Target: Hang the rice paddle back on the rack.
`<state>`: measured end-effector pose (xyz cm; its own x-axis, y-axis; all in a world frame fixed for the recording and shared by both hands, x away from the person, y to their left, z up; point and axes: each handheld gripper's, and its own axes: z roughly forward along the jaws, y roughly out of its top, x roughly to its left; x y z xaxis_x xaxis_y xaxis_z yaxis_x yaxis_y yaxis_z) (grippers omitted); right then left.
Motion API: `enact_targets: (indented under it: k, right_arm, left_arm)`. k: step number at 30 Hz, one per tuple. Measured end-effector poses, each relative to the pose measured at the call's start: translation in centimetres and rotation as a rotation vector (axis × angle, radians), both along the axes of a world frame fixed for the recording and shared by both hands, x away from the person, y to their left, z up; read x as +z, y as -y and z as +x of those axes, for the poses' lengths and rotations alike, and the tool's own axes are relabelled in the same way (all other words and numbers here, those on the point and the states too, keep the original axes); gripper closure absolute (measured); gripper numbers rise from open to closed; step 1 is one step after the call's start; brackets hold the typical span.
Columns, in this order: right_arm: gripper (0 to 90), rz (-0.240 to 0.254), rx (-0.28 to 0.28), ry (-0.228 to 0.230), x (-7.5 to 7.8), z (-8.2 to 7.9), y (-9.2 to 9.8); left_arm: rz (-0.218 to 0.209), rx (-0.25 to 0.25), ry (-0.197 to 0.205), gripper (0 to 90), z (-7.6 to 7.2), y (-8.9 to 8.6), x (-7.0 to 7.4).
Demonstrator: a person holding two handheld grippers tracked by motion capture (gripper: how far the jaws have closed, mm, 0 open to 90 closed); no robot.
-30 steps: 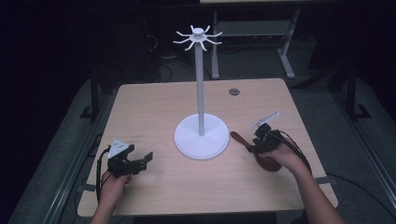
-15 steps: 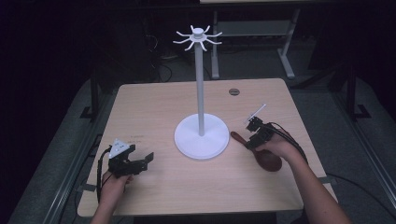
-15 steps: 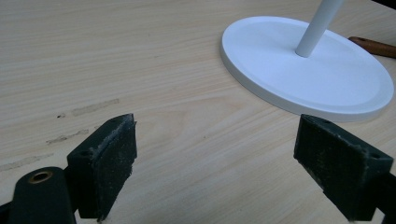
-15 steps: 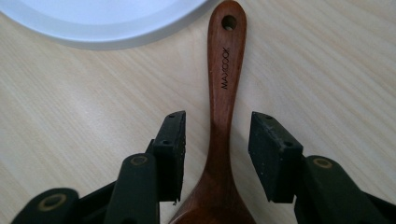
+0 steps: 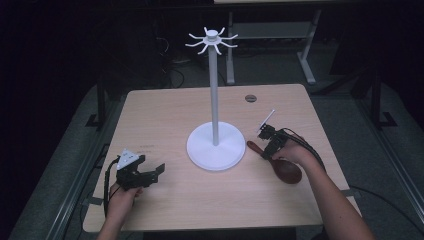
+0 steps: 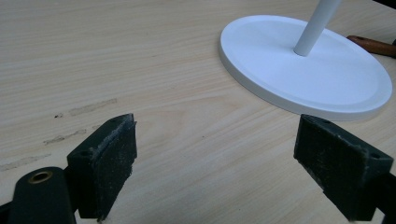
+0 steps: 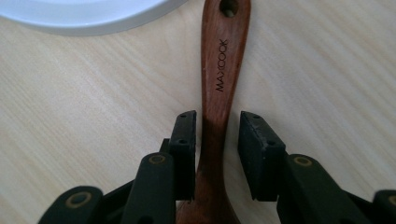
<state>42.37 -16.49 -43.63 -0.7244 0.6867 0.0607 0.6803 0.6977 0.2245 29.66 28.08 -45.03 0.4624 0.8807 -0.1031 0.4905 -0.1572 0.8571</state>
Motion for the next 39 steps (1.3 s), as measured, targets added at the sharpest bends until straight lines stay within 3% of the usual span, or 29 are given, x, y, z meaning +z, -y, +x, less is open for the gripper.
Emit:
enact_targets:
  k: [4, 22, 30, 33, 39]
  right_arm:
    - [72.0, -0.029, 0.010, -0.025, -0.2, 0.2, -0.3]
    - [77.0, -0.070, -0.013, -0.023, -0.2, 0.2, -0.9]
    - [77.2, -0.035, -0.013, -0.025, -0.2, 0.0, -0.4]
    - [77.2, 0.000, -0.021, -0.012, 0.2, -0.1, 0.0]
    - [77.3, 0.072, -0.017, 0.057, 1.5, -0.5, 1.2]
  left_arm:
    - [0.001, -0.001, 0.000, 12.6, 0.0, 0.0, 0.0]
    - [0.008, -0.011, -0.004, 12.6, 0.0, 0.1, -0.1]
    - [0.006, -0.013, -0.005, 12.6, 0.0, 0.2, -0.1]
    - [0.005, -0.011, -0.007, 12.6, 0.1, 0.1, -0.1]
    - [0.008, -0.010, -0.007, 12.6, 0.0, 0.1, -0.1]
